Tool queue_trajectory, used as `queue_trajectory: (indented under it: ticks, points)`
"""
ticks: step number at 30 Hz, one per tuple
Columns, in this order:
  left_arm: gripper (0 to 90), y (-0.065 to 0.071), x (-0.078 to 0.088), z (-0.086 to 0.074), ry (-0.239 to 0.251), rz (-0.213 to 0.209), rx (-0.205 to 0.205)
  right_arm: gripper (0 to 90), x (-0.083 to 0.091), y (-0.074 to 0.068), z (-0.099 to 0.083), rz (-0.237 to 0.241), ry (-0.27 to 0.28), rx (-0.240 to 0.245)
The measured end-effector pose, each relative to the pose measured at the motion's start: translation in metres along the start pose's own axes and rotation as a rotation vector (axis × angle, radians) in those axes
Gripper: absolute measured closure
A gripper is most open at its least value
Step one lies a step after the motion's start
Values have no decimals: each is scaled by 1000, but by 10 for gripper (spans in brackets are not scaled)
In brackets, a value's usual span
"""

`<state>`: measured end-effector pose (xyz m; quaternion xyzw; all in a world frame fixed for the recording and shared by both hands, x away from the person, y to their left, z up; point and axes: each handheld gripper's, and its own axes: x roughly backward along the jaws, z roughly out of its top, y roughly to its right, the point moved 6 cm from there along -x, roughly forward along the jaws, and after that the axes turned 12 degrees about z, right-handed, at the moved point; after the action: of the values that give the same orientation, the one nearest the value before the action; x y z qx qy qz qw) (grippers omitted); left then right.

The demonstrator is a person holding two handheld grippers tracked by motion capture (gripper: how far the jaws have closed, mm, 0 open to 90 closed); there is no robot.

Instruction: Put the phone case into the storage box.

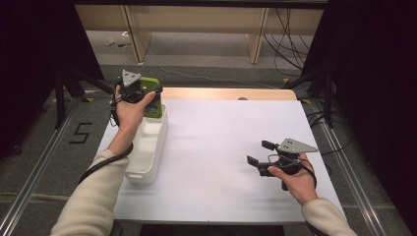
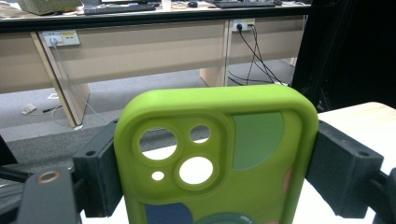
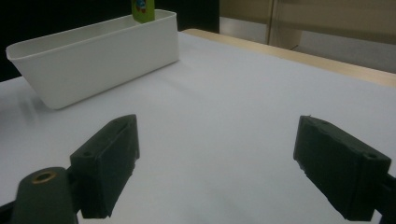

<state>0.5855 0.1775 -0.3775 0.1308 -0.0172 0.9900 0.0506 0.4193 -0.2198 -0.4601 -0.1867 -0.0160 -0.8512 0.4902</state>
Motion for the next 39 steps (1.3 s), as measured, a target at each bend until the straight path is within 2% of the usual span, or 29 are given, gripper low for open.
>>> queue_trajectory:
  ticks: [39]
  points:
    - [159, -3, -9, -4, -17, 11, 6, 154, 0, 0, 0, 2, -3, -1]
